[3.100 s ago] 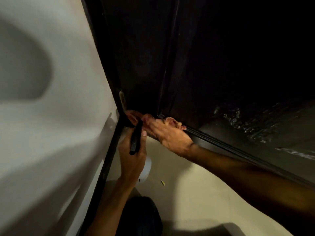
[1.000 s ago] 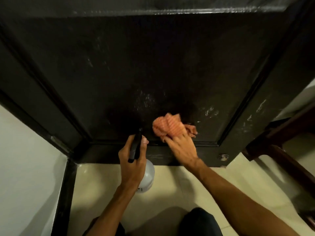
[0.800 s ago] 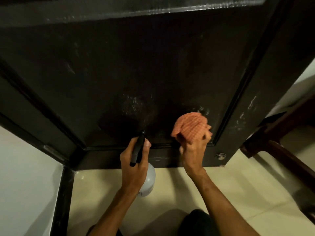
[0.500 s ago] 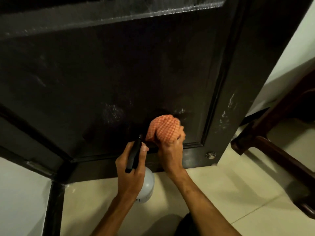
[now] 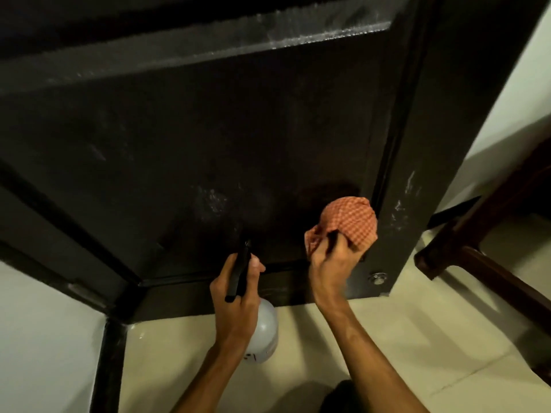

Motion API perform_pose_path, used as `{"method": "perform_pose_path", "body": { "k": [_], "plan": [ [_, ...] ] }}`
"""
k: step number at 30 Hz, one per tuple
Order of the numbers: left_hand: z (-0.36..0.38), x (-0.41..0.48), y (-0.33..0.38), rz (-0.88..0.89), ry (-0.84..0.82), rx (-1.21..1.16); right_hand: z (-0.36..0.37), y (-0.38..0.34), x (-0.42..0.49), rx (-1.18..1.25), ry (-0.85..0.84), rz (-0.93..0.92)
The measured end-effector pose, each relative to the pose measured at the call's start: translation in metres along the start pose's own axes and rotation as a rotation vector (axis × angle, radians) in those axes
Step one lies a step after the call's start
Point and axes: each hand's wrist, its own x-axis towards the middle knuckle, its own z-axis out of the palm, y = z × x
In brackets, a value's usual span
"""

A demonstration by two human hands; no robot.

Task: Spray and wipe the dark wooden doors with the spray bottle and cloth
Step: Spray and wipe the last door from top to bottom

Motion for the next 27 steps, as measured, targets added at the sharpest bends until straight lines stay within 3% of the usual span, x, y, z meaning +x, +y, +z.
{"method": "perform_pose_path", "body": {
  "k": [2, 5, 7, 10, 12, 16, 17, 19, 23, 25, 27],
  "plan": [
    [-0.012, 0.004, -0.003, -0.002, 0.025, 0.003, 0.019, -0.016, -0.008, -0.019, -0.049, -0.011],
    [-0.035, 0.012, -0.004, -0.019, 0.065, 0.012, 0.043, -0.034, -0.03, 0.0, -0.357, -0.229],
    [-0.049, 0.017, -0.005, -0.027, 0.085, 0.005, 0.041, -0.043, -0.027, 0.034, -0.257, -0.289],
    [-0.071, 0.022, -0.008, -0.008, 0.123, 0.006, 0.037, -0.071, -0.019, 0.024, 0.029, -0.114],
    [-0.081, 0.022, -0.01, 0.002, 0.157, 0.018, 0.051, -0.096, -0.029, -0.038, 0.03, -0.112],
    [-0.106, 0.022, -0.007, 0.003, 0.226, 0.007, 0.078, -0.122, -0.071, -0.033, -0.424, -0.794],
    [-0.111, 0.023, -0.006, 0.008, 0.234, 0.007, 0.081, -0.119, -0.071, -0.036, -0.493, -0.824],
    [-0.123, 0.026, -0.005, 0.045, 0.239, 0.024, 0.079, -0.118, -0.062, -0.035, -0.472, -0.659],
    [-0.142, 0.033, -0.011, 0.069, 0.26, 0.017, 0.076, -0.141, -0.028, -0.104, -0.043, -0.395],
    [-0.149, 0.037, -0.014, 0.057, 0.288, 0.012, 0.082, -0.162, -0.038, -0.221, -0.101, -0.585],
    [-0.155, 0.038, -0.014, 0.062, 0.309, 0.013, 0.093, -0.159, -0.068, -0.306, -0.481, -1.02]
  ]
}}
